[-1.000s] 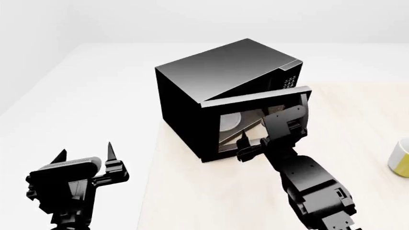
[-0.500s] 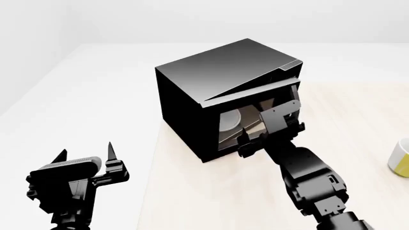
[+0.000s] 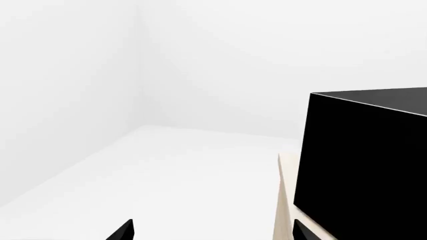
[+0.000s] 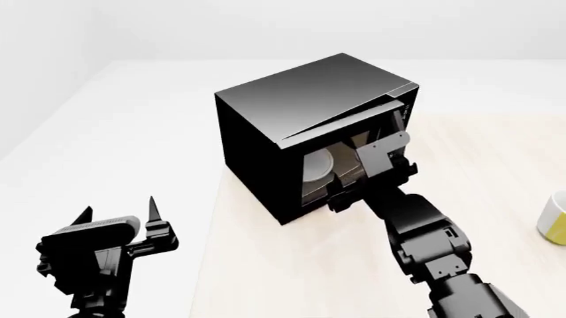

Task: Close the microwave.

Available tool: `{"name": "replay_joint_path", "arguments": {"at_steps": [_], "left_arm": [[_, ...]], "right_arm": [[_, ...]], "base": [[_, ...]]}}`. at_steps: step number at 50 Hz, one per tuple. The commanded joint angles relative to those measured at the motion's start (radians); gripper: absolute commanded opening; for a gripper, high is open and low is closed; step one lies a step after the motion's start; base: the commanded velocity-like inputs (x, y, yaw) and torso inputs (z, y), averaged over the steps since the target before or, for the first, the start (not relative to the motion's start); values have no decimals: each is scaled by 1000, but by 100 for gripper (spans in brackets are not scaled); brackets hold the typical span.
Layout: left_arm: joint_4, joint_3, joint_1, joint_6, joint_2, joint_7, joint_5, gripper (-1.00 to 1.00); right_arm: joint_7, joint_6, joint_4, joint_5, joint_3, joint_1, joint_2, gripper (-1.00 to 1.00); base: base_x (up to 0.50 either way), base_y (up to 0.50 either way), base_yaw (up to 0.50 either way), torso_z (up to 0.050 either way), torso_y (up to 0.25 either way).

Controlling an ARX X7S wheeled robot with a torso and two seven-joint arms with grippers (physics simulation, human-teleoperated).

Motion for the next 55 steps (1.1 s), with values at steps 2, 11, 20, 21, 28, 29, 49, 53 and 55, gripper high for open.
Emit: {"name": "replay_joint_path", "arguments": {"at_steps": [2, 11, 20, 21, 28, 29, 49, 53, 55], "left_arm": [[-5, -1, -2, 2, -1, -3, -3, 100], [-12, 5, -4, 6, 0, -2, 2, 100], [-5, 3, -6, -3, -4, -9, -4, 100], [-7, 4, -6, -1, -3, -8, -3, 100], [-3, 3, -5, -4, -6, -10, -7, 100], [-4, 4, -4, -3, -5, -10, -7, 100], [-5, 7, -2, 2, -8, -11, -10, 100], [-7, 6, -2, 3, -8, -12, -10, 100], [-10, 6, -3, 6, -8, -11, -10, 100]], "right_arm": [[-21, -31, 77, -21, -5, 59, -20, 100], [-38, -59, 141, -35, -18, 84, -26, 100], [-66, -87, 194, -45, -32, 105, -30, 100], [-70, -88, 198, -47, -35, 107, -30, 100], [-124, -131, 249, -40, -38, 126, -37, 100], [-136, -145, 266, -37, -36, 132, -41, 100], [-216, -356, 525, -59, 55, 194, -96, 100], [-218, -356, 525, -87, 83, 190, -99, 100], [-223, -360, 525, -99, 98, 190, -100, 100]], "base": [[0, 0, 0, 0, 0], [0, 0, 0, 0, 0], [0, 0, 0, 0, 0], [0, 0, 0, 0, 0], [0, 0, 0, 0, 0], [0, 0, 0, 0, 0], [0, 0, 0, 0, 0], [0, 0, 0, 0, 0], [0, 0, 0, 0, 0]]}}
